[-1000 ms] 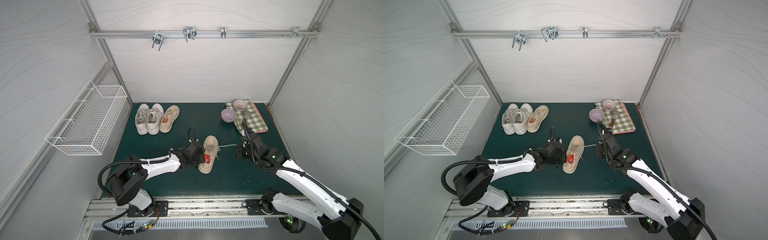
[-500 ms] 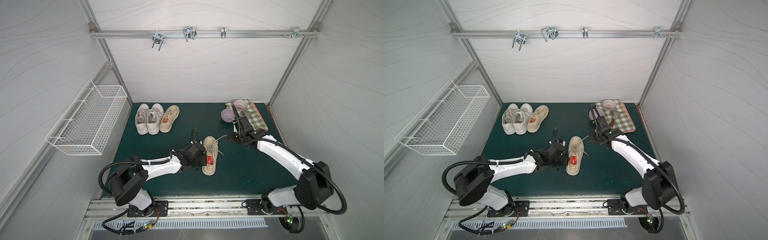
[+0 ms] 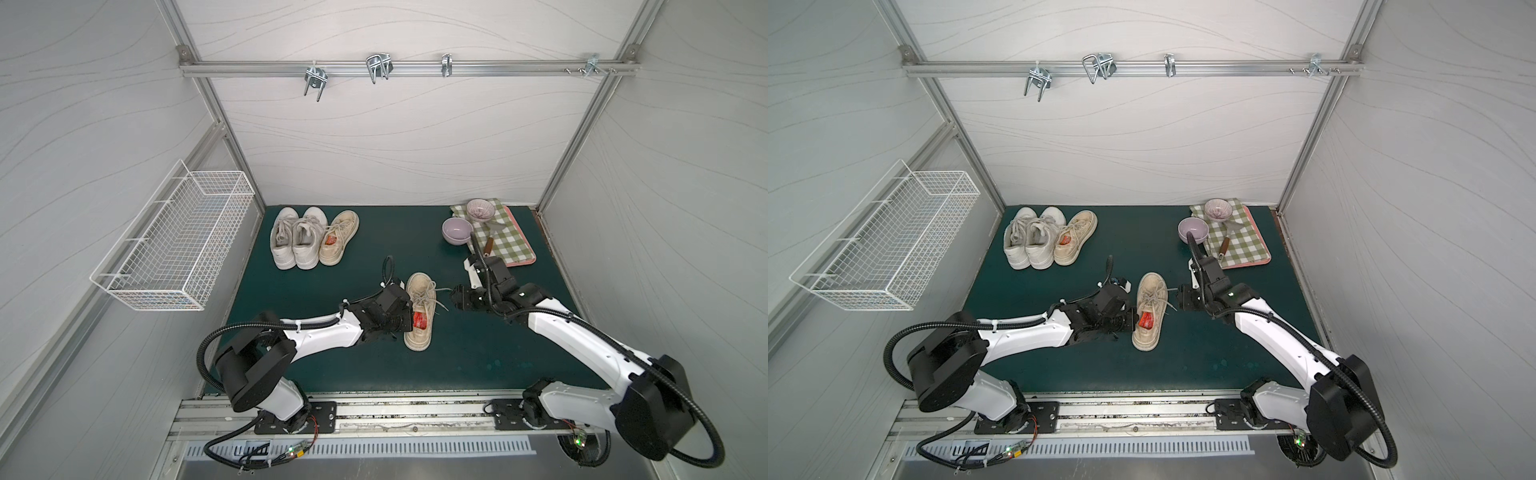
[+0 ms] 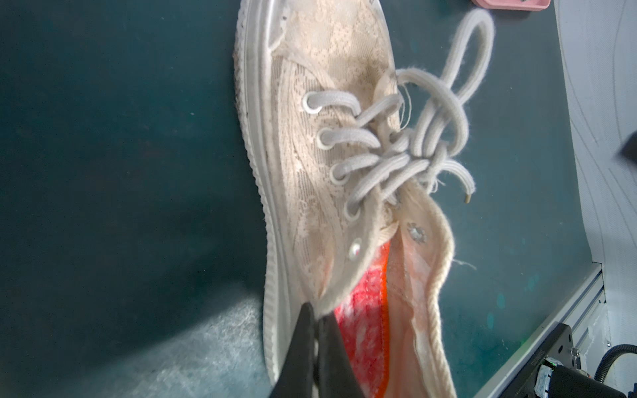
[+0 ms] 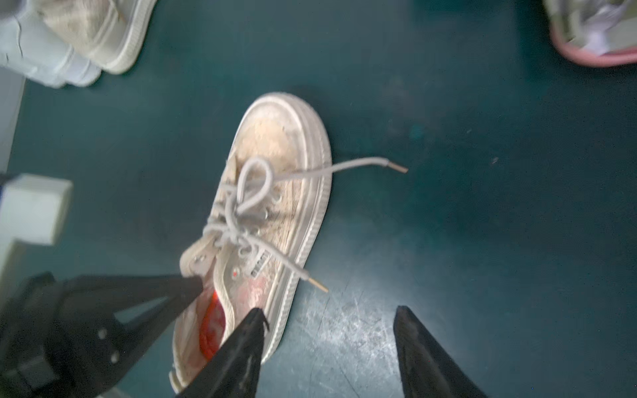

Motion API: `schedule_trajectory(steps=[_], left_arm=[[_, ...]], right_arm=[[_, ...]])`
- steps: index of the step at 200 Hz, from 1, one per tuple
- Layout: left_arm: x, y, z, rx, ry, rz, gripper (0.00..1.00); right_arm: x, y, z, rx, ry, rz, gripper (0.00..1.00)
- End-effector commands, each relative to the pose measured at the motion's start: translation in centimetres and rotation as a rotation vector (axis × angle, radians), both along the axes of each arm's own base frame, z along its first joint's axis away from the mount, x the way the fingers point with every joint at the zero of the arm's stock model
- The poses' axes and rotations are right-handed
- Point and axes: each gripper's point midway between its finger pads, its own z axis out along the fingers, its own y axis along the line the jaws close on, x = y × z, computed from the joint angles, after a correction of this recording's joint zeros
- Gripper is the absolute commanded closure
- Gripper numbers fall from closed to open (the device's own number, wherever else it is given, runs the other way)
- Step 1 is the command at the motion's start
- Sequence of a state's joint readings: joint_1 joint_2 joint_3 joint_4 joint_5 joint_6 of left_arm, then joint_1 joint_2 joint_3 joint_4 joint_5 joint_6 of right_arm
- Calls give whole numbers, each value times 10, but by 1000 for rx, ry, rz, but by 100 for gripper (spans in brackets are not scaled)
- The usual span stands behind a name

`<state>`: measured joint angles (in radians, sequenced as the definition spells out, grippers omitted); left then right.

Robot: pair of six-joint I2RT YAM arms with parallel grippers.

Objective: Remove the insole from the shoe
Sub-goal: Untie the shoelace on the shoe.

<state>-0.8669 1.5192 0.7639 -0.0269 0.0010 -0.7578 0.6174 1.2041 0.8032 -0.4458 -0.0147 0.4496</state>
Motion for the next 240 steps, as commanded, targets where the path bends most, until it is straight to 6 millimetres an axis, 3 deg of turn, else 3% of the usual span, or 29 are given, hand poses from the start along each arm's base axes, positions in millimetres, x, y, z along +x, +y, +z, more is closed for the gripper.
schedule_trajectory(steps=[1,111,144,196,240], left_arm=[[9,-15,19,-60,-54,-18,100],[8,-18,16,-59,-40,-20,100],[8,-18,16,-58,-41,-20,100],[8,-14,13,-41,-37,-3,100],[9,-8,10,-16,-33,20,100]], right_arm=[[-8,19,-8,29,3,75,40],[19,42,-41,-59,35,107,48],[21,47,-50,-84,54,116,58],[17,41,-45,-121,31,103,87],[10,33,-38,-119,20,84,97]])
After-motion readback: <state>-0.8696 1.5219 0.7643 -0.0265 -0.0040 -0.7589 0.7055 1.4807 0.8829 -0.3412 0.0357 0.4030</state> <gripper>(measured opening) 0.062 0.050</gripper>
